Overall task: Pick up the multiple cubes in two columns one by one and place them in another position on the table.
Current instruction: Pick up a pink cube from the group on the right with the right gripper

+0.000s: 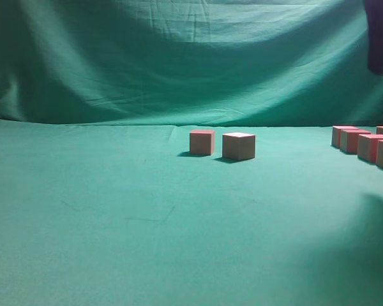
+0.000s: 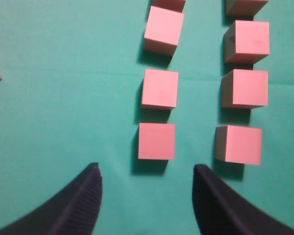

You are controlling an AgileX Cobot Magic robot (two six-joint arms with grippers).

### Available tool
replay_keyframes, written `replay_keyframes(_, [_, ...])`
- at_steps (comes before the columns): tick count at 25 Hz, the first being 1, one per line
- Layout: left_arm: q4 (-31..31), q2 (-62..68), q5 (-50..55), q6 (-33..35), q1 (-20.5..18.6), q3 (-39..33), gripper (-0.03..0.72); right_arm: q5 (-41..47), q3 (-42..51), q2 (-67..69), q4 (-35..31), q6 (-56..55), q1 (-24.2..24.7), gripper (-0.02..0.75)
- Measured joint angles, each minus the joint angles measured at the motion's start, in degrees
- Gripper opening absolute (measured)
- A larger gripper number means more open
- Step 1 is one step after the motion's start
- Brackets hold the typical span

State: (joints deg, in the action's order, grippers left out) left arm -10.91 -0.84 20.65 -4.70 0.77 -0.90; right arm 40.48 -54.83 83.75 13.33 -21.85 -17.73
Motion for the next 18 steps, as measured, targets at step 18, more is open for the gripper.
replay_keyframes(18, [0.0,0.0,0.0,0.0,0.0,0.0,0.0,-4.36,0.0,9.1,0.0,-3.29,0.52,0.549])
